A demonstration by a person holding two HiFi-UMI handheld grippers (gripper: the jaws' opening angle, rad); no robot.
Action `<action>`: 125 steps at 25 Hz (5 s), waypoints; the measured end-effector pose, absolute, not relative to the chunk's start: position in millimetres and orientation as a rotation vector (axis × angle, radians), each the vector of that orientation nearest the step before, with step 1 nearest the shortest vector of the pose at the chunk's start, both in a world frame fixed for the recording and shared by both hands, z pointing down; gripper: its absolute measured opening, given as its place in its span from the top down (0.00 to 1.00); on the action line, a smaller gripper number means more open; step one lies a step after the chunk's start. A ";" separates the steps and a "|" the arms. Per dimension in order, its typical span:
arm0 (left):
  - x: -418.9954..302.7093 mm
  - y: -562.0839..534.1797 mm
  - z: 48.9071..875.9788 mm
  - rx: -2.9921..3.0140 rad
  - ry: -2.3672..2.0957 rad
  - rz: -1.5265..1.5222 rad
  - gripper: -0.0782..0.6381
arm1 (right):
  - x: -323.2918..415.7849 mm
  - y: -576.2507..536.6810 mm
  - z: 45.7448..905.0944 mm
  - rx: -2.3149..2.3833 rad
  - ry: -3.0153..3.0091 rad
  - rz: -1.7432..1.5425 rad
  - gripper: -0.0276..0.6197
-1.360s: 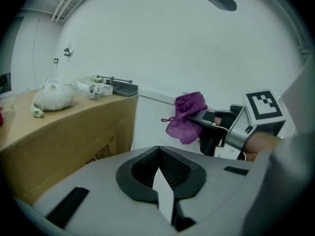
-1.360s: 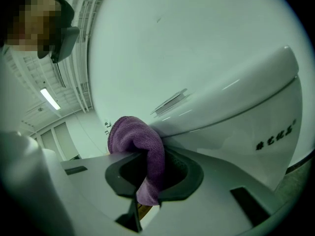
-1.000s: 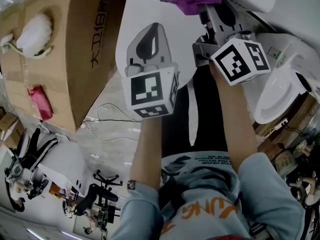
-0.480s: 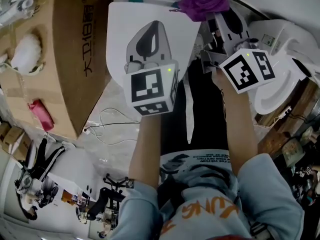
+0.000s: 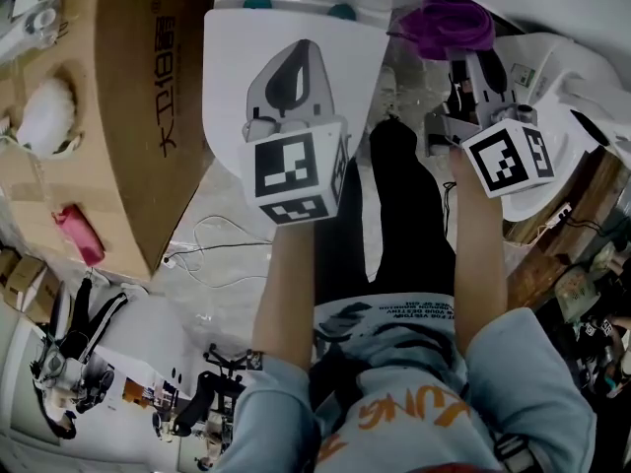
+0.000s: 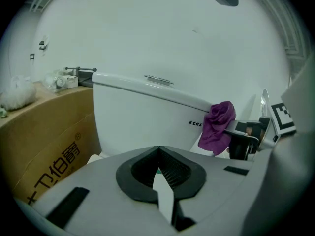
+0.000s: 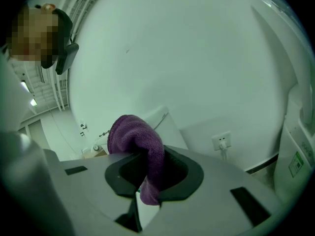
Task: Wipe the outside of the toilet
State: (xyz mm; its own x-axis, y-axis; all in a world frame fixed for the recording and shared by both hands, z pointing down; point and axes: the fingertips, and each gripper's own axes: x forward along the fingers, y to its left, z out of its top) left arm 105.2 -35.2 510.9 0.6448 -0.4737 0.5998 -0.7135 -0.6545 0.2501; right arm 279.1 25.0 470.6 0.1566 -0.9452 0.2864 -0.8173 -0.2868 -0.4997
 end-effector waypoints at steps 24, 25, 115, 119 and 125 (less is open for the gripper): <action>-53.2 -80.7 535.7 2.145 -1.280 0.518 0.86 | 53.4 -135.5 525.7 -1.745 2.491 -0.801 0.85; -55.3 -82.2 536.8 2.137 -1.286 0.512 0.86 | 50.6 -143.7 528.6 -1.754 2.494 -0.795 0.85; 73.7 -20.3 573.6 2.382 -0.764 0.768 0.86 | 206.2 13.2 592.9 -2.401 1.964 -0.998 0.85; 37.1 -36.3 580.7 2.318 -0.871 0.760 0.86 | 157.3 -21.2 594.6 -2.283 2.149 -0.993 0.85; -0.8 -53.5 595.6 2.229 -0.975 0.747 0.86 | 98.1 -75.9 600.8 -2.154 2.372 -0.945 0.85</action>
